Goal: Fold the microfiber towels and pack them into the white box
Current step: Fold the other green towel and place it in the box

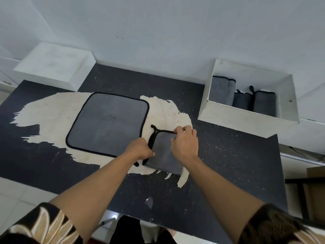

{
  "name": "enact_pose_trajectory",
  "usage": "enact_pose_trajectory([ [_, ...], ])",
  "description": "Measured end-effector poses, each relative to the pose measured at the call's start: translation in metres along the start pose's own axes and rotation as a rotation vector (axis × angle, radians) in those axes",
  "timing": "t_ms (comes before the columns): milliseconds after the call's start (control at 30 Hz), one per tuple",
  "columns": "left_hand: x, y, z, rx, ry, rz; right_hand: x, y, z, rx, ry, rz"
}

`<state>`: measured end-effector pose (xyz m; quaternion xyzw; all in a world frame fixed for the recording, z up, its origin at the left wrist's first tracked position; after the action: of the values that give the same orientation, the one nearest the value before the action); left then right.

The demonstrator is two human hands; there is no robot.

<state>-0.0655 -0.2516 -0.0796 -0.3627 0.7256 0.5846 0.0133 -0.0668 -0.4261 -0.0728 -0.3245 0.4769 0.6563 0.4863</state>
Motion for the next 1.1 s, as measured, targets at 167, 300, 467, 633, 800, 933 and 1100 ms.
enact_pose_trajectory([
  [167, 0.012, 0.005, 0.010, 0.022, 0.099, -0.043, 0.000, -0.037, -0.003, -0.018, 0.110, 0.190],
  [300, 0.015, 0.007, 0.015, 0.033, 0.087, -0.067, 0.003, -0.044, -0.008, -0.005, 0.138, 0.223],
  [467, 0.016, 0.011, 0.014, 0.035, 0.003, -0.063, 0.001, -0.039, -0.011, -0.016, 0.055, 0.158],
  [633, 0.034, 0.024, 0.000, 0.026, -0.470, -0.607, 0.012, 0.002, -0.007, -0.012, -0.020, -0.214],
  [800, 0.061, -0.001, -0.020, 0.407, -0.702, -0.468, 0.060, 0.039, -0.012, -0.021, 0.056, 0.083],
  [933, 0.061, -0.021, 0.004, 0.325, -0.771, -0.385, 0.074, 0.038, -0.031, -0.040, 0.195, 0.175],
  [1100, 0.054, -0.024, 0.017, 0.253, -0.781, -0.417, 0.065, 0.044, -0.048, -0.013, 0.276, 0.177],
])
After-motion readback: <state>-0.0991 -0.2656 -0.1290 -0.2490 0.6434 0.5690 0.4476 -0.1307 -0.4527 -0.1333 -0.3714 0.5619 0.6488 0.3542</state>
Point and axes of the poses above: each hand's wrist, its own y-axis away from the middle knuckle, its own x-axis out of the palm, z = x × y, the point moved 1 cm from there along -y, towards the middle knuckle, and after that the axes turned 15 degrees about z, right-handed, at the moved point
